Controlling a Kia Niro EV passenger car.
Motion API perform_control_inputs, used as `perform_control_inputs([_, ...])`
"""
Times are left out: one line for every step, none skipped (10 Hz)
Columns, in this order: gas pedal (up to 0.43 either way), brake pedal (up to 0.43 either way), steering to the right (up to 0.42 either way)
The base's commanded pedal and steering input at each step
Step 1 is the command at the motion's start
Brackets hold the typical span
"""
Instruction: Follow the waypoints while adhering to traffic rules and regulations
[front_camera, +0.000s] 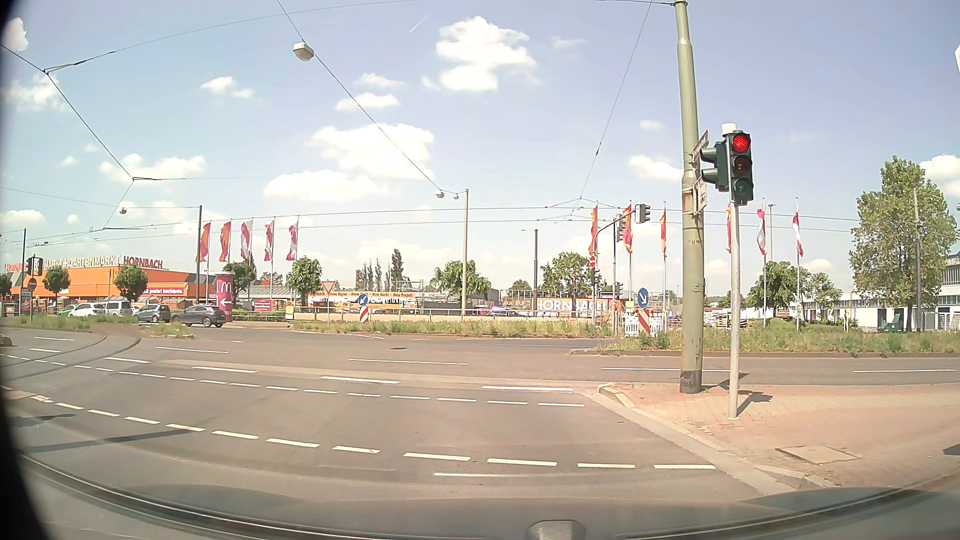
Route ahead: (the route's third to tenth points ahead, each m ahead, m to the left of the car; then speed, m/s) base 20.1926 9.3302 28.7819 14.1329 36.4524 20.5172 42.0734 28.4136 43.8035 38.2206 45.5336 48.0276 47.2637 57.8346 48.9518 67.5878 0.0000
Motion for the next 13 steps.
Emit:
perform_control_inputs([0.0, 0.348, -0.048])
perform_control_inputs([0.0, 0.354, -0.048])
perform_control_inputs([0.0, 0.348, -0.049])
perform_control_inputs([0.0, 0.348, -0.049])
perform_control_inputs([0.0, 0.348, -0.049])
perform_control_inputs([0.0, 0.348, -0.049])
perform_control_inputs([0.0, 0.348, -0.048])
perform_control_inputs([0.0, 0.348, -0.048])
perform_control_inputs([0.0, 0.348, -0.048])
perform_control_inputs([0.0, 0.348, -0.048])
perform_control_inputs([0.0, 0.348, -0.048])
perform_control_inputs([0.0, 0.348, -0.048])
perform_control_inputs([0.0, 0.348, -0.048])
